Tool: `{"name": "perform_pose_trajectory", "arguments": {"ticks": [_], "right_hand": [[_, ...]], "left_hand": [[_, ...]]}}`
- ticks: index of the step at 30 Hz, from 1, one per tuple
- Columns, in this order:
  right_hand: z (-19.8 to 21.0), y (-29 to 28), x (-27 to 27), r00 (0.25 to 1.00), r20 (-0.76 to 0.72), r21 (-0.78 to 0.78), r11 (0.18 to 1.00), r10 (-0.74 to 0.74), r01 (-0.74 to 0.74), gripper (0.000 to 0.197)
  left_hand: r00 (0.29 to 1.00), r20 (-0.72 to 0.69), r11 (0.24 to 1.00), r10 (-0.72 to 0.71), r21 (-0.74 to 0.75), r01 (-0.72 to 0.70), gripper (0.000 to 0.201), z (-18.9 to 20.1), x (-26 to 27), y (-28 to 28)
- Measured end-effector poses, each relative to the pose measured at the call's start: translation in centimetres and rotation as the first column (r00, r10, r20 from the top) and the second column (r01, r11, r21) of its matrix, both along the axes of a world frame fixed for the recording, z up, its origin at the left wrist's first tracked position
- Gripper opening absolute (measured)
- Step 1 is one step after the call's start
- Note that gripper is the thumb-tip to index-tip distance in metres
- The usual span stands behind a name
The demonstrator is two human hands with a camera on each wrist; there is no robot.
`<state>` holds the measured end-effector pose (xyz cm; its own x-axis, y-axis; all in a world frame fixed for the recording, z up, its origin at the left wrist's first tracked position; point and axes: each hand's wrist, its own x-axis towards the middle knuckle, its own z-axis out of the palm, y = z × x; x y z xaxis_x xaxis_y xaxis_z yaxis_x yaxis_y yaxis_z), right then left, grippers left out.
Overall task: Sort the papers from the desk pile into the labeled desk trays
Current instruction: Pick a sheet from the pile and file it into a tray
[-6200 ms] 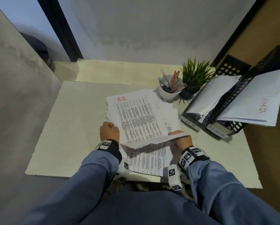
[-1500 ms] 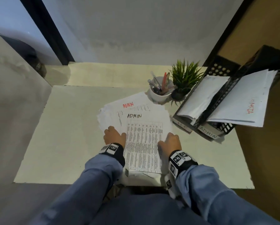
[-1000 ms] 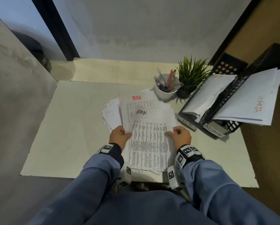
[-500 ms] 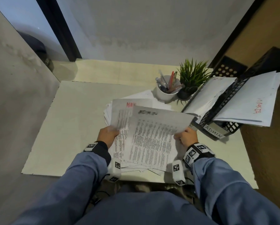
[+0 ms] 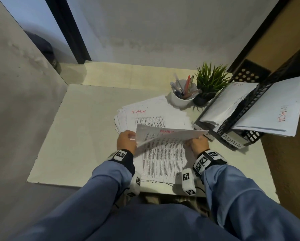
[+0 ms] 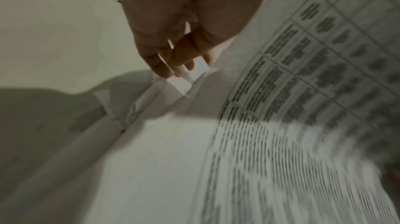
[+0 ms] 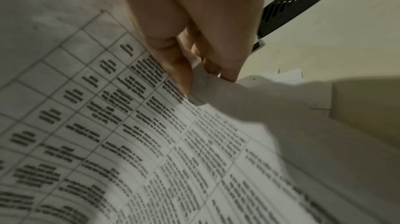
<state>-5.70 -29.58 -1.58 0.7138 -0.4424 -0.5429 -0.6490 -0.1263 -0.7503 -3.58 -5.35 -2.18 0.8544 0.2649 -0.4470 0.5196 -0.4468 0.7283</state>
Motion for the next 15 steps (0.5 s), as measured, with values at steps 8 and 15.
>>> {"name": "perform_pose_trajectory", "arguments": {"ticks": [8,15], "right_hand": [[-0.5,1.0,-1.8,0.996,0.075,0.227,0.973,-0.042,0.024,0.046],[0.4,0.8,-1.6,0.989,0.069,0.389,0.916,-0.134,0.097,0.046]], "left_hand": [[0.979,-0.173,0.994,0.11,-0.011,-0.113,0.045,-1.0,2.3,0.8],[0.993,-0.115,0.997,-0.031,0.069,0.039,0.037,-0.2,1.9,1.2]]}}
